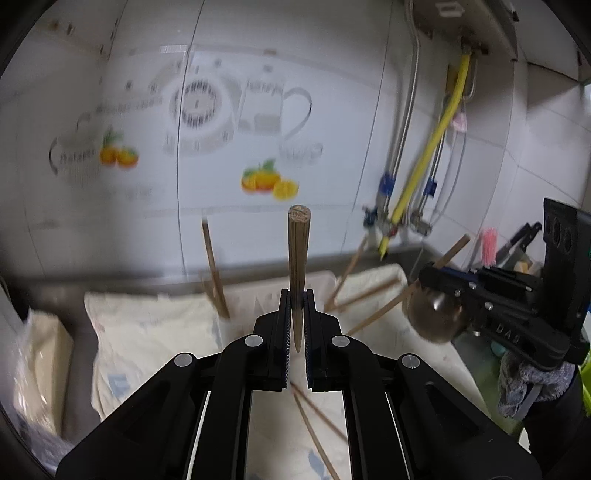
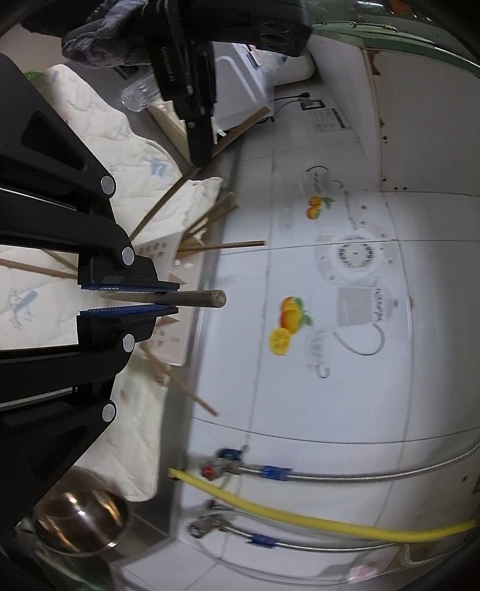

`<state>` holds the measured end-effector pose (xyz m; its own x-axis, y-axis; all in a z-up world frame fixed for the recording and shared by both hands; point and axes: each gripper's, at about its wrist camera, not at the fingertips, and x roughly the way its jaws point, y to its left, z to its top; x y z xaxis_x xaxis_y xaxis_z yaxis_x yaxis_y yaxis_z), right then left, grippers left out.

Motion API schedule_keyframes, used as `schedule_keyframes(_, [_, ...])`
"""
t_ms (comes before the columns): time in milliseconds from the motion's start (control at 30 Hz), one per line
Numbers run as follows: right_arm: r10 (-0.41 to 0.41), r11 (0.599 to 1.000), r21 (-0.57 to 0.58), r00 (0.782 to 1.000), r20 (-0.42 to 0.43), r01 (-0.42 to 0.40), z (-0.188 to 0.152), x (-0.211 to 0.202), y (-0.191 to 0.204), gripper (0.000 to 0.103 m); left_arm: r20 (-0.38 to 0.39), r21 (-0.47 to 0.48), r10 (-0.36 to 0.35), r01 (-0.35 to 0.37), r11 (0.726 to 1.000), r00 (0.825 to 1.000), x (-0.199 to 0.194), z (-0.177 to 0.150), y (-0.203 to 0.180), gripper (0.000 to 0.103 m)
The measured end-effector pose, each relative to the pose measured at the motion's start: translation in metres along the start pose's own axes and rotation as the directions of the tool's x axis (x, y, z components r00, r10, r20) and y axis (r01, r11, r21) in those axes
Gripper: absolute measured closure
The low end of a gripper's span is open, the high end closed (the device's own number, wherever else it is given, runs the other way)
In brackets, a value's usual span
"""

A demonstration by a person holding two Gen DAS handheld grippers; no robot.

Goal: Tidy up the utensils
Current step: 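Lift both chopsticks upright and carry them above the beige holder, then lower the chopsticks into the holder and open both tools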

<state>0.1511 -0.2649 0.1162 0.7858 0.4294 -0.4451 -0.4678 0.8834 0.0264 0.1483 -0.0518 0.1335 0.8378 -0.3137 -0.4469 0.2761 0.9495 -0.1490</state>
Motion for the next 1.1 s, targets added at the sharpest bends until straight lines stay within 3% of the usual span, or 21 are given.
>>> schedule_keyframes(100, [-0.009, 1.0, -0.012, 1.0, 0.018, 0.01, 0.018, -0.001, -0.002, 0.097, 0.043, 0.018, 0.018, -0.019, 1.0, 0.999, 0.0, 0.022, 0.0, 0.098])
schedule_keyframes(167, [-0.02, 1.0, -0.012, 0.999, 0.027, 0.02, 0.029, 0.002, -0.006, 0.097, 0.068, 0.034, 0.07, -0.073, 0.997, 0.995, 0.006, 0.035, 0.004, 0.098])
schedule_keyframes(267, [-0.037, 0.999, 0.002, 0.998, 0.042, 0.037, 0.04, 0.008, -0.011, 0.097, 0.05, 0.01, 0.089, -0.089, 0.996, 0.995, 0.02, 0.041, 0.018, 0.098])
schedule_keyframes(367, [-0.071, 0.997, 0.007, 0.996, 0.06, 0.071, 0.048, 0.016, -0.017, 0.097, 0.026, 0.002, 0.127, -0.127, 0.992, 0.992, 0.039, 0.04, 0.029, 0.098])
schedule_keyframes(600, [-0.088, 0.995, 0.042, 0.994, 0.063, 0.086, 0.05, 0.045, -0.029, 0.097, -0.049, -0.013, 0.132, -0.133, 0.991, 0.99, 0.074, 0.022, 0.044, 0.098])
schedule_keyframes(933, [-0.123, 0.989, 0.098, 0.985, 0.125, 0.111, 0.066, 0.065, -0.037, 0.097, -0.093, 0.019, 0.15, -0.149, 0.989, 0.984, 0.09, 0.013, 0.046, 0.098])
schedule_keyframes(1100, [-0.099, 0.987, 0.134, 0.993, 0.069, 0.09, 0.053, 0.09, -0.042, 0.097, -0.097, 0.015, 0.137, -0.137, 0.991, 0.986, 0.09, 0.014, 0.048, 0.097])
